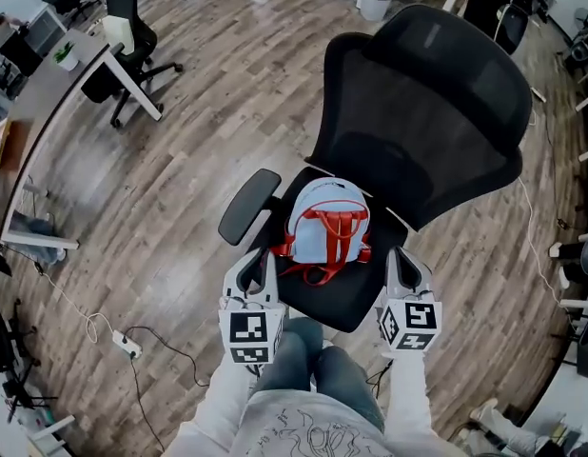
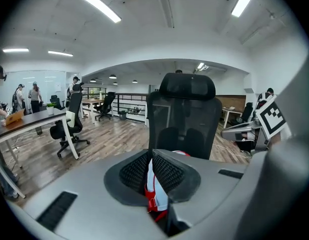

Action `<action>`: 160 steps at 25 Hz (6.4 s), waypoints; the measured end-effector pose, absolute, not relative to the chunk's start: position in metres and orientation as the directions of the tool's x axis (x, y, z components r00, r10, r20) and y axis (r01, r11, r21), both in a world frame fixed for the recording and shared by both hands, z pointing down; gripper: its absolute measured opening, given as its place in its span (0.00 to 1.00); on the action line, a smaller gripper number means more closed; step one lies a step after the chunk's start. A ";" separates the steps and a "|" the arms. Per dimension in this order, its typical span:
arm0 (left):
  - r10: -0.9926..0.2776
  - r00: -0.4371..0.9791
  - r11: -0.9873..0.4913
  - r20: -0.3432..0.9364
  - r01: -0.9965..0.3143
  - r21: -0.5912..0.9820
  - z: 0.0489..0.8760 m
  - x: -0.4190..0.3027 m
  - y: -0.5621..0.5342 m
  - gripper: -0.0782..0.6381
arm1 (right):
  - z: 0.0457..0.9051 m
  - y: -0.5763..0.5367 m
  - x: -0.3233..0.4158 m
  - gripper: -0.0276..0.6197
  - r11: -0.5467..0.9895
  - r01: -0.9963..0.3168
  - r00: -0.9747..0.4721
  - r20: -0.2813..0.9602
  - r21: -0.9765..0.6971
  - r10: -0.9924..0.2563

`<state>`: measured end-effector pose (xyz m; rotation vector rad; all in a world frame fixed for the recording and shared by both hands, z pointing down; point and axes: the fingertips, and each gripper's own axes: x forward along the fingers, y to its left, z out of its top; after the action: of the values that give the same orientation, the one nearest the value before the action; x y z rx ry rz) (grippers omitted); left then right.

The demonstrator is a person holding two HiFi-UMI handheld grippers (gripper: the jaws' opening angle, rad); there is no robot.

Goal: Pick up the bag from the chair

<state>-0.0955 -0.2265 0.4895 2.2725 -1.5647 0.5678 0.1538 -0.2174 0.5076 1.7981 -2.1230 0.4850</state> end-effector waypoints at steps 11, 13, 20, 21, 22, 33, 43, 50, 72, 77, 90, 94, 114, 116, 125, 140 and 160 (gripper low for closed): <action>-0.701 0.393 -0.426 0.595 -0.900 0.093 0.573 -0.075 -0.245 0.21 | 0.587 -0.230 0.147 0.14 0.225 -0.972 -0.224 0.573 -0.070 -0.788; -0.684 0.403 -0.439 0.609 -0.893 0.097 0.588 -0.071 -0.245 0.21 | 0.605 -0.231 0.142 0.15 0.253 -0.964 -0.251 0.596 -0.082 -0.763; -0.631 0.445 -0.474 0.636 -0.870 0.138 0.641 -0.050 -0.244 0.23 | 0.667 -0.234 0.128 0.20 0.319 -0.936 -0.334 0.659 -0.147 -0.674; -0.622 0.459 -0.489 0.634 -0.861 0.144 0.648 -0.045 -0.244 0.24 | 0.675 -0.234 0.126 0.20 0.327 -0.932 -0.343 0.665 -0.155 -0.664; -0.611 0.477 -0.507 0.631 -0.849 0.150 0.655 -0.038 -0.244 0.25 | 0.683 -0.234 0.125 0.21 0.335 -0.929 -0.352 0.669 -0.160 -0.655; -0.454 0.603 -0.657 0.656 -0.724 0.210 0.724 0.021 -0.241 0.33 | 0.754 -0.242 0.111 0.22 0.418 -0.883 -0.434 0.709 -0.212 -0.556; -0.385 0.660 -0.713 0.645 -0.657 0.247 0.745 0.034 -0.232 0.35 | 0.769 -0.242 0.106 0.08 0.468 -0.854 -0.477 0.697 -0.226 -0.535; -0.296 0.712 -0.768 0.636 -0.574 0.284 0.761 0.052 -0.227 0.40 | 0.759 -0.237 0.112 0.08 0.473 -0.847 -0.497 0.676 -0.242 -0.544; -0.367 0.712 -0.678 0.599 -0.645 0.353 0.719 0.049 -0.236 0.13 | 0.735 -0.234 0.123 0.08 0.456 -0.857 -0.488 0.656 -0.238 -0.576; -0.390 0.701 -0.653 0.597 -0.668 0.358 0.694 0.041 -0.237 0.13 | 0.709 -0.232 0.124 0.08 0.429 -0.863 -0.493 0.631 -0.267 -0.599; -0.455 0.703 -0.649 0.547 -0.682 0.336 0.606 0.033 -0.249 0.13 | 0.600 -0.245 0.114 0.07 0.435 -0.827 -0.561 0.468 -0.356 -0.683; -0.432 0.721 -0.653 0.542 -0.665 0.363 0.582 0.044 -0.238 0.13 | 0.567 -0.241 0.104 0.07 0.466 -0.816 -0.576 0.430 -0.341 -0.695; -0.526 0.779 -0.753 0.341 -0.613 0.241 0.383 0.034 -0.243 0.13 | 0.376 -0.252 0.084 0.07 0.560 -0.793 -0.603 0.180 -0.240 -0.777; -0.544 0.780 -0.762 0.309 -0.614 0.208 0.358 0.035 -0.249 0.13 | 0.349 -0.254 0.086 0.07 0.565 -0.794 -0.600 0.141 -0.224 -0.788; -0.589 0.786 -0.792 0.190 -0.608 0.058 0.265 0.045 -0.267 0.13 | 0.266 -0.262 0.106 0.07 0.561 -0.808 -0.570 -0.005 -0.183 -0.822; -0.581 0.802 -0.806 0.140 -0.591 0.041 0.224 0.050 -0.235 0.13 | 0.227 -0.232 0.128 0.07 0.564 -0.812 -0.563 -0.054 -0.151 -0.824; -0.600 0.789 -0.792 0.131 -0.609 0.044 0.221 0.043 -0.215 0.13 | 0.223 -0.212 0.124 0.08 0.562 -0.805 -0.557 -0.081 -0.192 -0.826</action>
<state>0.0428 -0.2154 0.2214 2.8917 -0.9792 0.1688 0.1243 -0.2119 0.2232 1.5362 -2.9164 0.2195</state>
